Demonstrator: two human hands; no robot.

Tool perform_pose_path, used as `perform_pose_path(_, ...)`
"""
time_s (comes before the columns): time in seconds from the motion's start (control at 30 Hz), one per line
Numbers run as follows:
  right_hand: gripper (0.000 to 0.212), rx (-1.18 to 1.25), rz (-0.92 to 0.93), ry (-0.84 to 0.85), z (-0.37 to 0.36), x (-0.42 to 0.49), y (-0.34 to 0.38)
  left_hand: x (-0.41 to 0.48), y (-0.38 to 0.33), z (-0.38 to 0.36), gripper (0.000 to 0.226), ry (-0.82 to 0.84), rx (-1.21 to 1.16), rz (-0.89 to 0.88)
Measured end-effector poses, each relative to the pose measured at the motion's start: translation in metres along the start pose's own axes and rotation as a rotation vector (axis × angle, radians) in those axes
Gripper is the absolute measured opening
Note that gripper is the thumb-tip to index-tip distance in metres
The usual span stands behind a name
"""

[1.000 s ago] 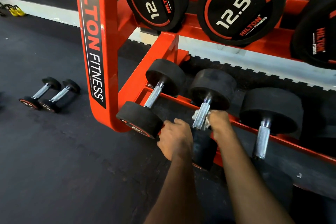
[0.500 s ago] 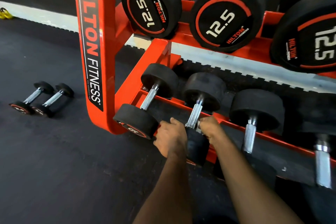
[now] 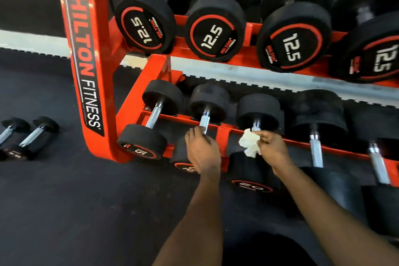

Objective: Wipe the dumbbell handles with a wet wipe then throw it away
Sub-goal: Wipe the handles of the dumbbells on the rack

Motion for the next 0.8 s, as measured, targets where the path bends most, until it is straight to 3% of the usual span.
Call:
perform_pose_path(0.13,0.039,-0.05,0.075,-0.045,0.026,0.001,-0.01,-0.039,-0.014,-0.029,0.022,0.177,-0.088,0.101)
perform_pose_path(0.23,0.039,-0.191,0.167,-0.057,0.041,0.013,-0.02,-0.062,-0.013,-0.052,0.021,0.308,-0.004,0.222)
perform_pose_path(0.3,0.039,-0.335,0.264,-0.07,0.05,0.023,-0.024,-0.077,-0.011,-0.069,0.031,0.372,0.061,0.32)
perform_pose_path(0.47,0.042,-0.489,0.568,-0.031,0.056,0.045,-0.029,-0.092,-0.01,-0.085,0.055,0.31,0.186,0.475)
perform_pose_path(0.53,0.043,-0.516,0.658,0.103,0.051,0.054,-0.036,-0.092,-0.013,-0.083,0.054,0.266,0.234,0.5)
perform_pose_path(0.67,0.044,-0.795,0.841,0.595,0.037,0.062,-0.062,-0.095,-0.017,-0.084,0.047,0.237,0.284,0.536)
perform_pose_path(0.8,0.04,-0.978,1.1,0.691,0.021,0.076,-0.059,-0.095,-0.016,-0.088,0.045,0.2,0.306,0.522)
Point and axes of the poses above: each hand's wrist, its own x-axis towards the middle knuckle, its own z-axis out of the back of the hand, y = z × x, the point moved 4 cm from there along x, towards the middle knuckle, and after that the axes turned 13 degrees about -x, right-handed, at the moved point
